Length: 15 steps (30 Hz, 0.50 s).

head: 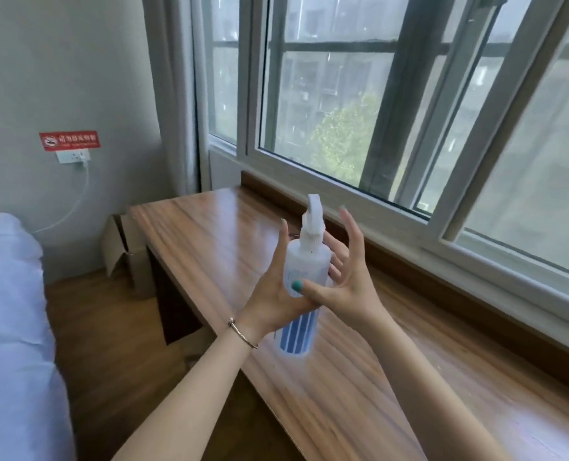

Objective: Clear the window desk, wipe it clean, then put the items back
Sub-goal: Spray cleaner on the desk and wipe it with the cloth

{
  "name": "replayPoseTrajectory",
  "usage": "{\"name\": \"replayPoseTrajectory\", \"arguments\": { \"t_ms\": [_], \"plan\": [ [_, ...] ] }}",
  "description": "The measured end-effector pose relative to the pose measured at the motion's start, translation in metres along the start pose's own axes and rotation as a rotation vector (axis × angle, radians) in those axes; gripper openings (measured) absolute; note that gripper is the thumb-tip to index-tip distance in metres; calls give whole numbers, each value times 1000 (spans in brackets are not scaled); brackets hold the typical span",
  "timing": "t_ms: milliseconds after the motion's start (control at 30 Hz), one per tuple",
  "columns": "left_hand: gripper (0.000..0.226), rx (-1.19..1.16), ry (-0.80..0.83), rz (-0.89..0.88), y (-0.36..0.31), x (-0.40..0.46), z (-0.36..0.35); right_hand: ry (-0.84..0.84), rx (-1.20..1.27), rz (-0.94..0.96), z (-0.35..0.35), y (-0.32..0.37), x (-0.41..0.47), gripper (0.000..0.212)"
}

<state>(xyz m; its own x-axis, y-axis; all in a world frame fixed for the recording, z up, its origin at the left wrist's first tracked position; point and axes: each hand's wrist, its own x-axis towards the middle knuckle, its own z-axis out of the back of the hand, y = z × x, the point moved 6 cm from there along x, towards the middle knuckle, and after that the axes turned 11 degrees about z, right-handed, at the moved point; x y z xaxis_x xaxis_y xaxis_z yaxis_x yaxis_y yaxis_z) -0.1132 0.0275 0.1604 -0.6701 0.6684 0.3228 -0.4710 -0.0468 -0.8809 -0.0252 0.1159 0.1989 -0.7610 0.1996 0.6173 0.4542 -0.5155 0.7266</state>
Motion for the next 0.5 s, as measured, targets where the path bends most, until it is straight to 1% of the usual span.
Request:
{"name": "replayPoseTrajectory", "arguments": {
  "t_ms": [67,167,300,367,467,500],
  "plan": [
    [130,9,-28,-8,16,16,23,61,24,-23,-25,-22,19,118],
    [127,20,-45,-6,38,40,57,90,73,-28,-59,-48,55,119],
    [116,45,-113,66,64,71,103,46,126,-6,-102,-74,109,119],
    [116,88,-76,99,78,87,119,9,143,33,-120,-83,133,119],
    [107,93,-117,170,106,107,149,-5,162,83,-147,-96,168,117],
    [108,79,-111,183,115,114,157,0,173,80,-156,-100,178,116]
  ]
}}
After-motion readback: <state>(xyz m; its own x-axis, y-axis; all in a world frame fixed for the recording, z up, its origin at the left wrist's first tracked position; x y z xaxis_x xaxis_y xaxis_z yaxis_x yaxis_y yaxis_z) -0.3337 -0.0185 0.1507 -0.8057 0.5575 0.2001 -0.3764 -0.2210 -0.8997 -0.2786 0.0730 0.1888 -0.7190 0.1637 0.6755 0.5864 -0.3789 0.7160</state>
